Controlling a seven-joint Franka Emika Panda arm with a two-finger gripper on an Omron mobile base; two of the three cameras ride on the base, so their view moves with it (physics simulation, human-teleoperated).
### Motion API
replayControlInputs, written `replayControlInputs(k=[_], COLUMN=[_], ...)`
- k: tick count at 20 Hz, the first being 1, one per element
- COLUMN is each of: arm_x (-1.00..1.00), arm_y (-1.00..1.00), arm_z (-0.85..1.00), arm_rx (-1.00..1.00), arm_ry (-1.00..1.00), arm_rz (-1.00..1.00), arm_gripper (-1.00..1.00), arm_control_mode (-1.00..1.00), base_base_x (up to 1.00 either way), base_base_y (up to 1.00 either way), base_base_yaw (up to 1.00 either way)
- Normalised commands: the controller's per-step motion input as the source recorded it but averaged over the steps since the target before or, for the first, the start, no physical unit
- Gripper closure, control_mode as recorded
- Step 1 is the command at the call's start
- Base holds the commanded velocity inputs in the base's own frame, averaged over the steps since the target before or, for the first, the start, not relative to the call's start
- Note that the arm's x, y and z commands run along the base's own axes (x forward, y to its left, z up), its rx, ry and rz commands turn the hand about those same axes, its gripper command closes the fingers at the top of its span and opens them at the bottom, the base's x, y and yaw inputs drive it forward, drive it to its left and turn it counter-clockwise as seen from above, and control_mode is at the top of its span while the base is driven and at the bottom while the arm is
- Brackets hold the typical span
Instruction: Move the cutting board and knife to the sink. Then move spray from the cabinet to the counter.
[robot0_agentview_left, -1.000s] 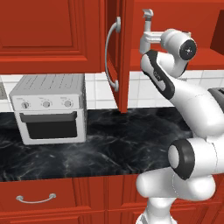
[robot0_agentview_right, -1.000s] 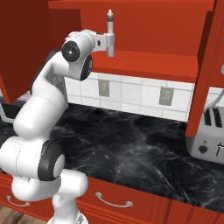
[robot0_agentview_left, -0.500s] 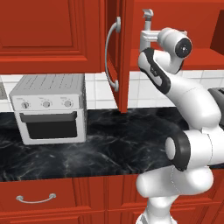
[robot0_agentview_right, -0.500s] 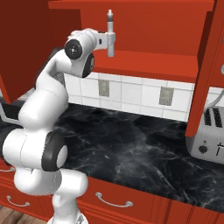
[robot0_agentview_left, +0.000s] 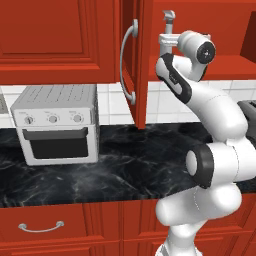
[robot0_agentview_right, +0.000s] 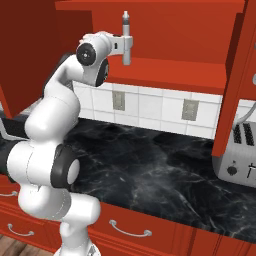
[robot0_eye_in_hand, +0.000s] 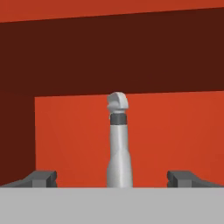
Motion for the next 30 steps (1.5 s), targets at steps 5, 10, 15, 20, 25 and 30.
replayControlInputs(k=[5,10,15,20,25,30], arm_x=[0.29,0.41,0.39,0.26,0.14,0.03], arm_y=[0.00,0.00,0.00,0.00,0.00,0.00], arm_z=[0.00,0.00,0.01,0.02,0.11,0.11], arm_rx=[0.00,0.00,0.00,0.00,0.00,0.00], arm_ry=[0.01,0.02,0.03,0.05,0.09,0.05], arm_rz=[0.00,0.00,0.00,0.00,0.00,0.00], arm_gripper=[-1.00,-1.00,-1.00,-1.00,-1.00,-1.00], arm_control_mode=[-1.00,-1.00,-1.00,-1.00,-1.00,-1.00], base_base_x=[0.00,0.00,0.00,0.00,0.00,0.00], base_base_y=[0.00,0.00,0.00,0.00,0.00,0.00], base_base_yaw=[0.00,0.00,0.00,0.00,0.00,0.00])
